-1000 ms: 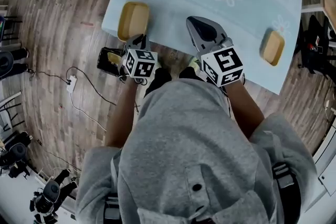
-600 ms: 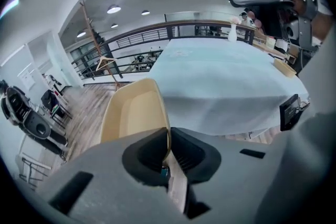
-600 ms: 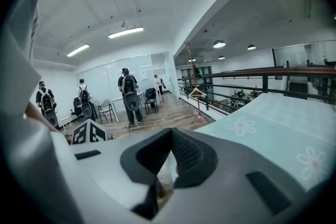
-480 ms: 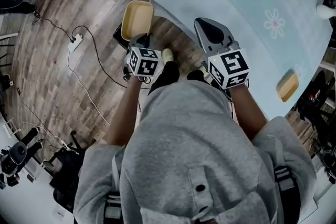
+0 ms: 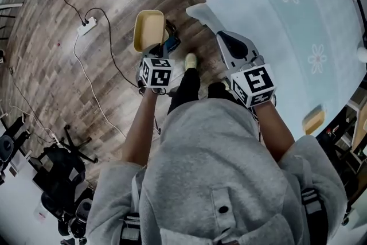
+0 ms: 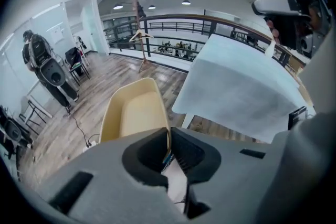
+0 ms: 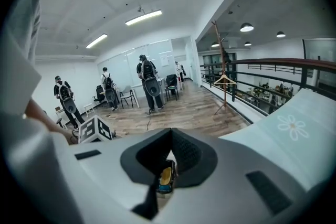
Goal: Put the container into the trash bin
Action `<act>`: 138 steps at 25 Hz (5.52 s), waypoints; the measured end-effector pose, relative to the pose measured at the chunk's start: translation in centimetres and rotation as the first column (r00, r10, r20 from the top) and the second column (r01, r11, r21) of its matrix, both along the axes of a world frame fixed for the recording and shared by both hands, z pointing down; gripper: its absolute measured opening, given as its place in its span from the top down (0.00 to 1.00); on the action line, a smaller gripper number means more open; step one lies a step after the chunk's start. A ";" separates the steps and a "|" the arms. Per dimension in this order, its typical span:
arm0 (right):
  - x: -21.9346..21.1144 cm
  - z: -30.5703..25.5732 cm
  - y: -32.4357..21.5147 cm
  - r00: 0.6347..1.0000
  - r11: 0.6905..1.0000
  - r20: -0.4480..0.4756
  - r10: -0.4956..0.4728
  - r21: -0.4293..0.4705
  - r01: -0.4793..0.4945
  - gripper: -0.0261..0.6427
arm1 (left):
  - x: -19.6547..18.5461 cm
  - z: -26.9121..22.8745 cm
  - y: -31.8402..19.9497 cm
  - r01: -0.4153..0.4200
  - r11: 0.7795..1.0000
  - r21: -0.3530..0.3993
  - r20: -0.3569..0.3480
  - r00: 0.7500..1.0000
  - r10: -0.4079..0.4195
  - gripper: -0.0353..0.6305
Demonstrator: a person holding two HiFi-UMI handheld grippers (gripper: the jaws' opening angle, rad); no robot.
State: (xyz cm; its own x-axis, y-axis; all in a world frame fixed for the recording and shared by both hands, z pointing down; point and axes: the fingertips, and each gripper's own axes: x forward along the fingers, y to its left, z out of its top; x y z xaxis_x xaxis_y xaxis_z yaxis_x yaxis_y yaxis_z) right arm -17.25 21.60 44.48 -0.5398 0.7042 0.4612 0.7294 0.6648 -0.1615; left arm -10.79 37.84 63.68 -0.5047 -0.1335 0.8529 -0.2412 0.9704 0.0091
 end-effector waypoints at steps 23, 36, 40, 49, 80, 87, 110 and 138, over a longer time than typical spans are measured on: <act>0.0 9.8 5.3 0.976 0.981 -0.202 -0.084 0.156 0.116 0.92 | -2.2 13.3 5.9 0.255 0.949 0.184 -0.180 0.958 -0.222 0.69; 0.1 7.2 2.1 0.992 0.990 -0.129 -0.003 0.137 0.021 0.92 | -2.9 10.2 3.3 0.159 0.970 0.182 -0.137 0.981 -0.135 0.69; 0.5 5.7 -0.8 0.995 0.991 -0.080 0.066 0.123 -0.056 0.92 | -3.9 8.1 0.7 0.085 0.980 0.179 -0.090 0.993 -0.070 0.69; 1.5 0.6 -10.4 0.958 0.954 0.022 0.287 0.078 -0.288 0.92 | -7.2 0.9 -8.0 -0.165 0.977 0.136 0.033 0.986 0.162 0.69; 25.5 -4.3 -51.5 0.348 0.352 0.125 0.929 -0.010 -0.936 0.92 | 1.6 -7.8 -53.7 -0.899 0.436 0.045 0.129 0.438 0.890 0.69; 33.1 -3.8 -56.5 0.219 0.224 0.128 0.967 -0.022 -0.974 0.92 | 10.9 -8.0 -63.9 -0.975 0.216 0.055 0.139 0.222 0.965 0.69; 46.5 -2.2 -61.9 -0.100 -0.097 0.093 0.991 -0.039 -0.995 0.92 | 28.4 -4.9 -77.9 -0.957 -0.288 -0.044 0.093 -0.291 0.952 0.69; 31.2 -2.9 -59.3 0.301 0.313 0.127 0.945 -0.087 -0.946 0.92 | 12.1 -8.5 -70.0 -0.965 0.134 -0.225 0.226 0.082 0.971 0.90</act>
State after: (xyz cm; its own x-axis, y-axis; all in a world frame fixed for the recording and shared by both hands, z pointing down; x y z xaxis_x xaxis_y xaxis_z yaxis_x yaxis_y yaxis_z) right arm 13.92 -37.67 41.57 -0.8848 -0.3331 0.3259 -0.3894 0.9126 -0.1244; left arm 1.35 -32.16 55.21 -0.1246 -0.6778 0.7246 -0.9587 -0.1060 -0.2640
